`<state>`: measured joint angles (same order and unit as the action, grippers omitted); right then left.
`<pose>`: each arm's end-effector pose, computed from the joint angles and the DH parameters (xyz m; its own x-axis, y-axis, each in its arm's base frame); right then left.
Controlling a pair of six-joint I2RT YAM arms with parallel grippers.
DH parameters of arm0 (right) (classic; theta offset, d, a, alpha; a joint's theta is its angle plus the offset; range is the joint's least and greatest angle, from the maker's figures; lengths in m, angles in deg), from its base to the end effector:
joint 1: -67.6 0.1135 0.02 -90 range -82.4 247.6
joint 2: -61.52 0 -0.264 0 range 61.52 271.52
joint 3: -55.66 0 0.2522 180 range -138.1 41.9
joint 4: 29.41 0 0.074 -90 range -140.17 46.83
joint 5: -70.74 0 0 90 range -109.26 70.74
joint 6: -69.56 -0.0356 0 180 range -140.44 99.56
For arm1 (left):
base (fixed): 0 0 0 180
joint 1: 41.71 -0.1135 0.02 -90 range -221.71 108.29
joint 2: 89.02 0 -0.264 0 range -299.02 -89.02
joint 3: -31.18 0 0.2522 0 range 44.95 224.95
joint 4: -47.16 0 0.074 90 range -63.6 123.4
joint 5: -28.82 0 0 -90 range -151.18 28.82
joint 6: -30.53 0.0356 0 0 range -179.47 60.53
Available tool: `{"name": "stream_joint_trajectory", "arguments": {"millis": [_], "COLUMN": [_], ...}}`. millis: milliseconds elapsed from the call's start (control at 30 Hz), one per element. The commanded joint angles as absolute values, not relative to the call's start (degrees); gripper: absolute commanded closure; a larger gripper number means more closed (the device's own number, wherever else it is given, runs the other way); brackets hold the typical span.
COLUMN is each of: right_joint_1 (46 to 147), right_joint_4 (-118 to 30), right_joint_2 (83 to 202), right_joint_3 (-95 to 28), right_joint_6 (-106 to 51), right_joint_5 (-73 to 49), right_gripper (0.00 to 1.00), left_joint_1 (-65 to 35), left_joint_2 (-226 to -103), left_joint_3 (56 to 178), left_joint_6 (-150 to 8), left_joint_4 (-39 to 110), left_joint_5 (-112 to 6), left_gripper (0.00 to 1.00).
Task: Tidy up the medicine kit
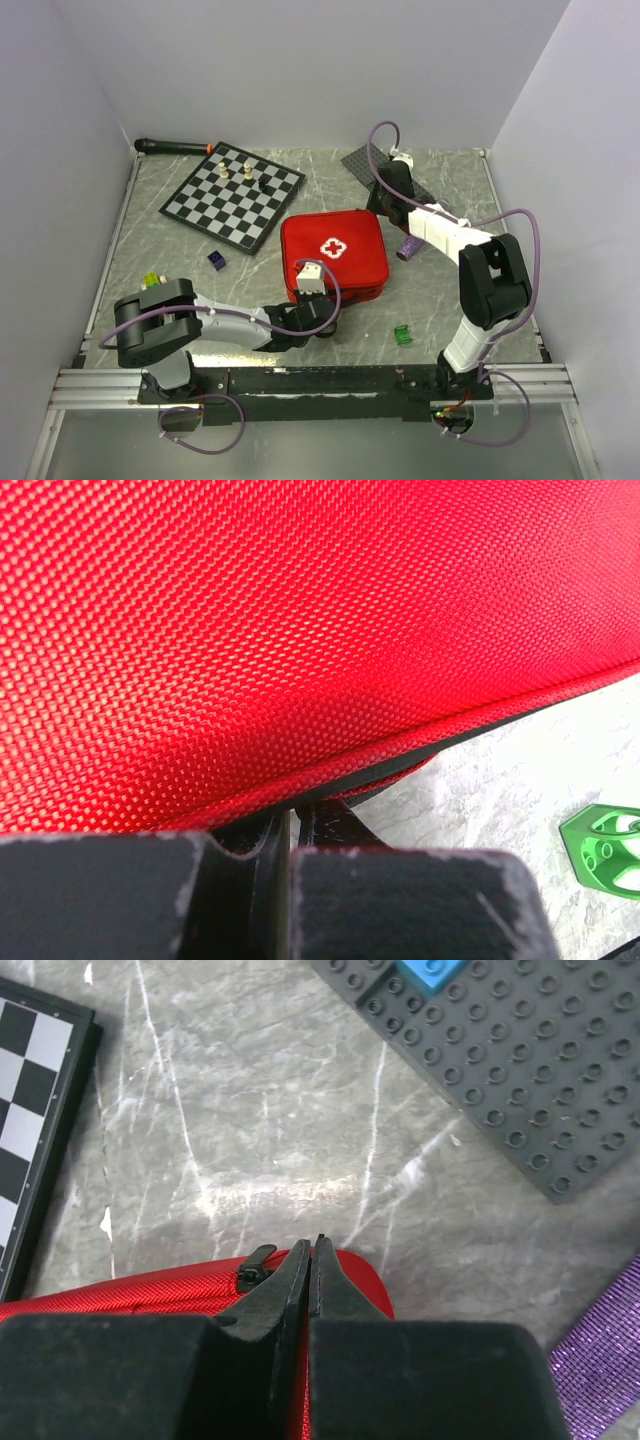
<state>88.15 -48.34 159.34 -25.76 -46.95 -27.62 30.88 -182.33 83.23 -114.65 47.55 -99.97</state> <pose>0.3642 0.1310 0.2407 -0.5900 0.2504 -0.7676 0.0303 0.9569 0.2889 0.1116 -0.2813 0.1442 -0.6060 -0.2060 -0.7683 0.1830 0.9039 -0.3867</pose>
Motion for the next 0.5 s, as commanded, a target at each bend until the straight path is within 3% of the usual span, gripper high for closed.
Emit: {"name": "stream_joint_trajectory", "arguments": {"millis": [0, 433, 467], "right_joint_1": [92.3, 91.59, 91.59], "right_joint_4": [-38.33, -42.98, -42.99], "right_joint_2": [160.66, 158.47, 157.94], "right_joint_3": [-31.05, -31.49, -31.23], "right_joint_6": [-50.33, -48.92, -49.01], "right_joint_5": [-17.33, -16.18, -16.71], "right_gripper": [1.0, 1.0, 0.9], "left_joint_1": [34.84, 34.84, 34.84], "left_joint_2": [-187.1, -186.48, -187.27], "left_joint_3": [80.8, 83.17, 84.4], "left_joint_6": [-100.69, -103.23, -103.76], "left_joint_4": [30.24, 25.07, 23.49], "left_joint_5": [-85.44, -89.12, -90.09], "left_gripper": [0.99, 0.99, 0.99]}}
